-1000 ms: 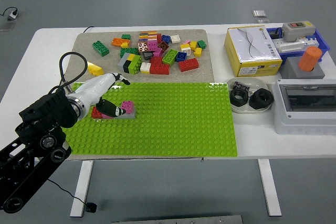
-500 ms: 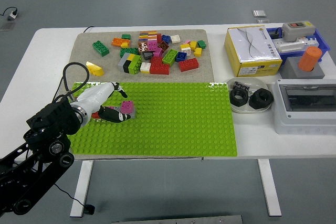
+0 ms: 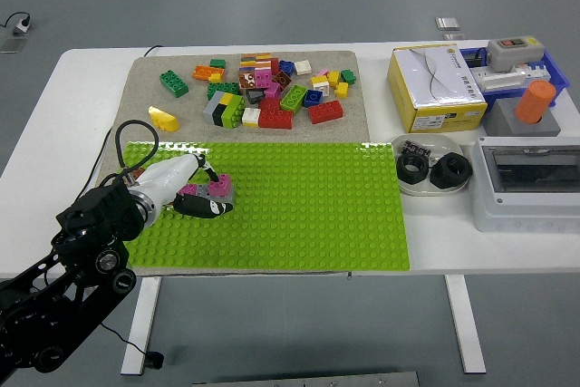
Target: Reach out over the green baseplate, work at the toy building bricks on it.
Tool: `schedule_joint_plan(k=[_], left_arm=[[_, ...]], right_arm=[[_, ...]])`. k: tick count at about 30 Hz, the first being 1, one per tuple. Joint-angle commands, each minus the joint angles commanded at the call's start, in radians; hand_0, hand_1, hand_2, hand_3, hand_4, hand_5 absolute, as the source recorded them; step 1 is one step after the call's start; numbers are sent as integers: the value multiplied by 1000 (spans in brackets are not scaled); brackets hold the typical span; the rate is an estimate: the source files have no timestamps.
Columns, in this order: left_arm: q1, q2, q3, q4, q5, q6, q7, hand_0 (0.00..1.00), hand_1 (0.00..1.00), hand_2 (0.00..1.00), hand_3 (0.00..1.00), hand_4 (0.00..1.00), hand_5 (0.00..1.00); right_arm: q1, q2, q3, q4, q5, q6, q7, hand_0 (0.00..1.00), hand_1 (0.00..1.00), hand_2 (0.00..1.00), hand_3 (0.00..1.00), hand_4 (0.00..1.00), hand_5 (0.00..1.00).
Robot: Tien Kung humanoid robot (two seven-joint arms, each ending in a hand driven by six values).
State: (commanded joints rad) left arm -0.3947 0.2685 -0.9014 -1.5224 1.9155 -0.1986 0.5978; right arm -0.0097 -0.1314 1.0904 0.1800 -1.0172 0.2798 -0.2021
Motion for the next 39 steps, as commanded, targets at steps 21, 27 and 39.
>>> schedule_joint_plan(k=[21,27,39], left_arm=[[10,-16,17,15,5,9,-5,998,985,995,648,879,405],[14,-23,16,31,13,19,-13,998,984,995,647,879,402],[14,-26,9,55,26,41,-45,998,981,993,635,872,379]], right_arm=[[0,1,-4,0,5,2,1,655,668,726,859,588,998],[-1,1,-7,0,7,2,1,655,668,726,859,588,998],[-3,1,-5,0,7,2,2,655,667,726,860,588,998]])
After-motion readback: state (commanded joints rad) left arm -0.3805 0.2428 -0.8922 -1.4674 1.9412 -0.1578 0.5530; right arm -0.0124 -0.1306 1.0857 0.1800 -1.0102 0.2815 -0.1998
